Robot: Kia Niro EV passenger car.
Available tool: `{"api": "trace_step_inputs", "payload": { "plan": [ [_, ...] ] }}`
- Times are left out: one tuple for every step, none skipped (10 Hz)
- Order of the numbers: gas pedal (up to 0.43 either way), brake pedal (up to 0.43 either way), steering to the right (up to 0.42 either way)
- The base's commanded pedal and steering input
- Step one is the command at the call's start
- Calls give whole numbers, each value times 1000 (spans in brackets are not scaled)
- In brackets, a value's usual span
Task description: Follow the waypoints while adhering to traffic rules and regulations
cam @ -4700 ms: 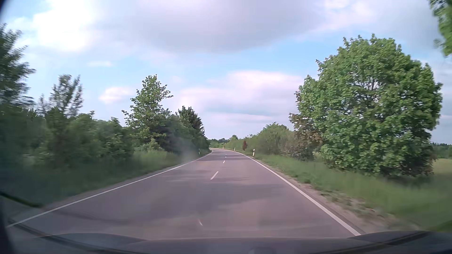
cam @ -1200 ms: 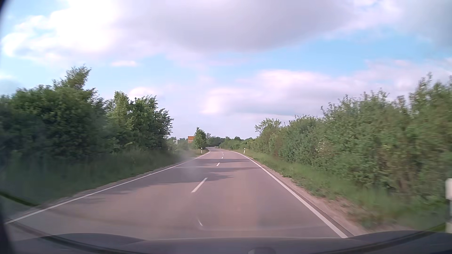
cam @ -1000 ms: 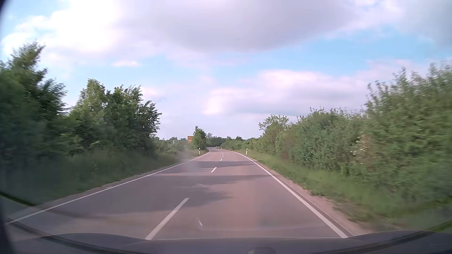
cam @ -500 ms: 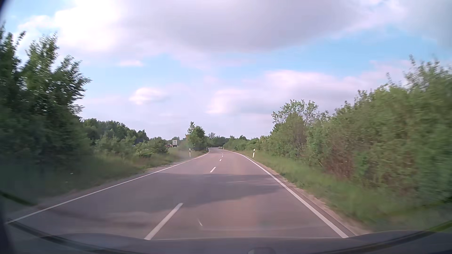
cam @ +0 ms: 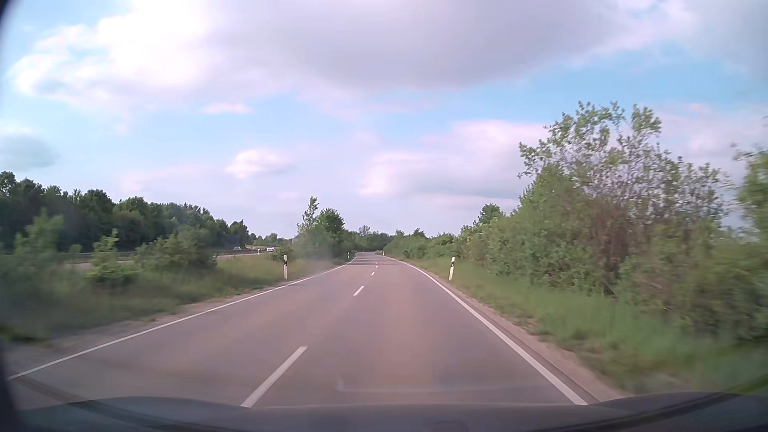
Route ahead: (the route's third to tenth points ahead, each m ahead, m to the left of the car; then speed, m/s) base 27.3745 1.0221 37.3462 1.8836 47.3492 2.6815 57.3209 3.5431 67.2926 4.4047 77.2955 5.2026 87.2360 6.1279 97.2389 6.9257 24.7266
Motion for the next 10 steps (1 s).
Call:
{"api": "trace_step_inputs", "payload": {
  "plan": [
    [189, 0, -7],
    [189, 0, -7],
    [189, 0, -8],
    [189, 0, -8],
    [189, 0, -9],
    [189, 0, -9],
    [189, 0, -9],
    [189, 0, -9],
    [189, 0, -9],
    [189, 0, -9]
  ]
}}
